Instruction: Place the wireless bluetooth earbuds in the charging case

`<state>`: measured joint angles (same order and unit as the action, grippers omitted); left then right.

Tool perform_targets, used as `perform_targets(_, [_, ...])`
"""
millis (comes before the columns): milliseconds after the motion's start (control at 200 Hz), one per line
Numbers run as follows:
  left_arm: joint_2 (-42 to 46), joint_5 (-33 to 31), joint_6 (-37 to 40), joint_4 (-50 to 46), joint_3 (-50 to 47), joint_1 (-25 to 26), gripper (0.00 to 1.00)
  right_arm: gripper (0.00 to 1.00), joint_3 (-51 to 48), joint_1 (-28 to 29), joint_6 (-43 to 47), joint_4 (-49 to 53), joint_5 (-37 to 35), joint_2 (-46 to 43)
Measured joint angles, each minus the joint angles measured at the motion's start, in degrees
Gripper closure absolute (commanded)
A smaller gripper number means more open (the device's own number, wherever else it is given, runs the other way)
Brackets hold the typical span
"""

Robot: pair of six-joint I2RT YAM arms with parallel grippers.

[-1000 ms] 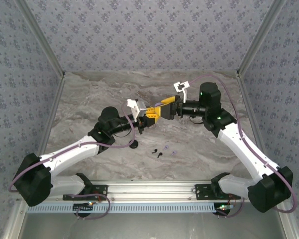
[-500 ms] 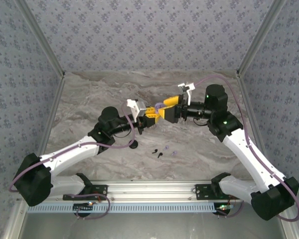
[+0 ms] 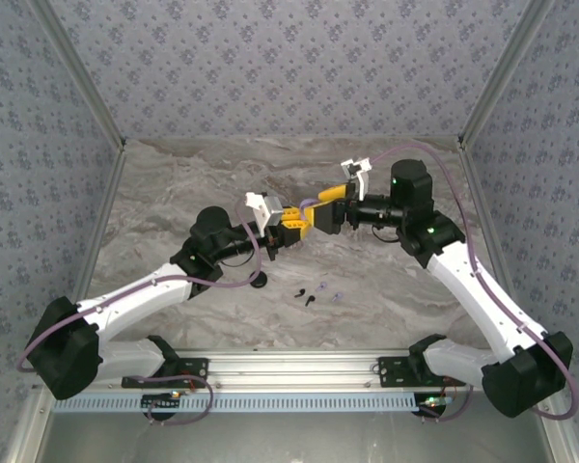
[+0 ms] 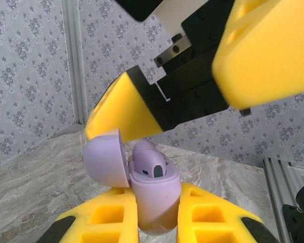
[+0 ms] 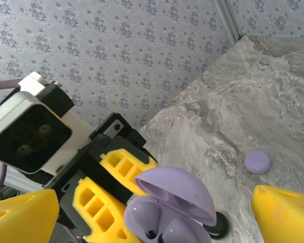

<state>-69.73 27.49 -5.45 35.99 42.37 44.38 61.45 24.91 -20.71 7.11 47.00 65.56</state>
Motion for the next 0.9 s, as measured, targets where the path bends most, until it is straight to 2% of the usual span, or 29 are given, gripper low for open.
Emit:
perform_targets(295, [0.0,0.2,0.0,0.0,0.0,0.0,1.0,0.11,0.0,1.1,-1.0,-2.4,3.7,0.4])
perform_targets(570, [1.6,0.6,0.0,0.2,0.0,0.2,1.0,0.23,0.0,1.1,-0.8,-2.8,5.4,-3.0])
perform_targets(720, [1.6,0.3,0.0,-0.2,-0.1,0.3,1.0,0.22,0.0,1.4,0.4,-1.0,6.3,-4.9])
perform_targets(785, [1.6,0.0,0.0,-0.2,-0.2,0.3,1.0,0.16,0.0,1.4,1.3,0.5,5.9,-5.4])
perform_targets(899, [1.6,-1.0,0.0,-0.9,-0.2,0.3,1.0,0.12,0.0,1.4,3.2,4.1,0.4,-6.6])
